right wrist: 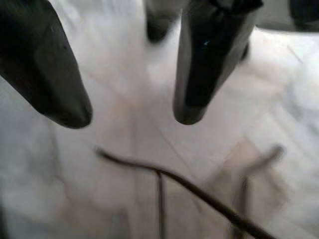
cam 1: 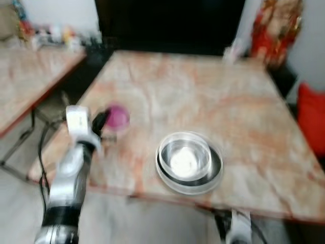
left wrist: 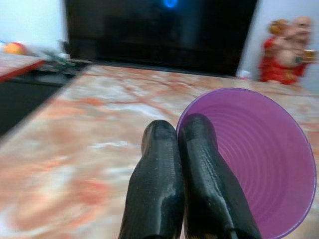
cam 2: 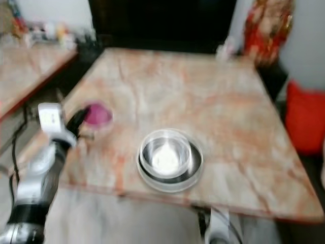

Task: Setting the table

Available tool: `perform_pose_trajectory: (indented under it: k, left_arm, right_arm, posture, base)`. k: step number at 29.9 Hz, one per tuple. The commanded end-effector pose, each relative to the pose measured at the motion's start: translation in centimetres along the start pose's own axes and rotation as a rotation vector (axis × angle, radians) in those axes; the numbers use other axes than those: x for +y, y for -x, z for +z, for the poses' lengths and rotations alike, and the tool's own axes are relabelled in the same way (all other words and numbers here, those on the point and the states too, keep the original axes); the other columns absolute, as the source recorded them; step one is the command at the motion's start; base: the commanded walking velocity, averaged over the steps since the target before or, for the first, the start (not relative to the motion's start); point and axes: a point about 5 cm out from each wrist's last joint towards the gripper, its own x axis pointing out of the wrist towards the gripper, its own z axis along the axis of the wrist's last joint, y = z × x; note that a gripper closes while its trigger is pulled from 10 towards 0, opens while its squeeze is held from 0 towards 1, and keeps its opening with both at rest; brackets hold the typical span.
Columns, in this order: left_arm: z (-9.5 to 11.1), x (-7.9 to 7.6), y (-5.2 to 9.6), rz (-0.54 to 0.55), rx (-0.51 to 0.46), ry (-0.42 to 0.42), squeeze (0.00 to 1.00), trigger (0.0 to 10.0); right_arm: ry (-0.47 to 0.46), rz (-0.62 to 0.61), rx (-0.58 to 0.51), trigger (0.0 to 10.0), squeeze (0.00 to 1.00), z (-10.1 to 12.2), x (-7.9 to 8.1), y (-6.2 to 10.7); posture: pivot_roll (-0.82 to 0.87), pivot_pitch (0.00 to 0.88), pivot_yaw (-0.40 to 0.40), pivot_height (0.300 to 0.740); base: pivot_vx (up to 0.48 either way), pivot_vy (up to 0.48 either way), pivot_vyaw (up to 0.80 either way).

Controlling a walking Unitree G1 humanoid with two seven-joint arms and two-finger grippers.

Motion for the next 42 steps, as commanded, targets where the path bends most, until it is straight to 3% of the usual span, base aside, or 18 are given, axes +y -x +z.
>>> perform_pose_trajectory:
  k: [1, 7, 9, 14, 16, 22, 29, 33, 42]
  left_arm:
    - [1.2, -0.6, -0.6, -0.046, -0.016, 0.032, 0.00, 10.0]
    - [1.6, -1.4, -1.7, -0.110, 0.092, 0.068, 0.00, 10.0]
    - [2.2, -1.2, -2.4, -0.077, 0.126, 0.008, 0.00, 10.0]
    - [3.4, -1.4, -3.6, -0.046, 0.186, 0.007, 0.00, 10.0]
    - [3.7, -1.2, -4.4, 0.012, 0.275, 0.003, 0.00, 10.0]
    - [3.0, -1.4, -4.4, 0.032, 0.426, -0.010, 0.00, 10.0]
    - [2.7, -2.2, -4.2, 0.037, 0.489, 0.057, 0.00, 10.0]
    - [3.4, -2.6, -4.4, 0.050, 0.512, 0.019, 0.00, 10.0]
    - [2.1, -2.9, -4.4, 0.057, 0.570, -0.015, 0.00, 10.0]
  right_arm:
    - [-0.002, -0.007, 0.030, 10.0, 0.00, -0.7, -0.2, 0.2]
    - [-0.001, -0.005, 0.033, 10.0, 0.00, -0.8, -0.1, 0.2]
    - [0.001, -0.004, 0.036, 10.0, 0.00, -0.9, -0.1, 0.2]
    - [0.000, -0.001, 0.043, 10.0, 0.00, -1.0, 0.0, 0.3]
    - [0.000, 0.002, 0.046, 10.0, 0.00, -1.1, 0.1, 0.3]
    - [-0.004, 0.001, 0.046, 10.0, 0.00, -1.2, 0.2, 0.3]
    - [0.000, 0.000, 0.053, 10.0, 0.00, -1.4, 0.0, 0.4]
    - [0.001, 0.003, 0.054, 10.0, 0.00, -1.4, 0.1, 0.4]
    - [-0.003, 0.008, 0.061, 10.0, 0.00, -1.6, 0.3, 0.4]
  posture:
    - [-0.01, 0.006, -0.001, 0.740]
    - [-0.01, 0.009, 0.000, 0.740]
    - [-0.01, 0.008, 0.001, 0.740]
    - [0.00, 0.010, 0.003, 0.740]
    - [0.00, 0.008, 0.006, 0.740]
    - [-0.01, 0.007, 0.014, 0.740]
    - [-0.01, 0.007, 0.011, 0.740]
    - [-0.01, 0.003, 0.015, 0.740]
    - [-0.02, 0.000, 0.023, 0.740]
  base:
    - [0.000, 0.000, 0.00]
    - [0.000, 0.000, 0.00]
    - [0.000, 0.000, 0.00]
    - [0.000, 0.000, 0.00]
    - [0.000, 0.000, 0.00]
    - [0.000, 0.000, 0.00]
    - [0.000, 0.000, 0.00]
    - [0.000, 0.000, 0.00]
    - [0.000, 0.000, 0.00]
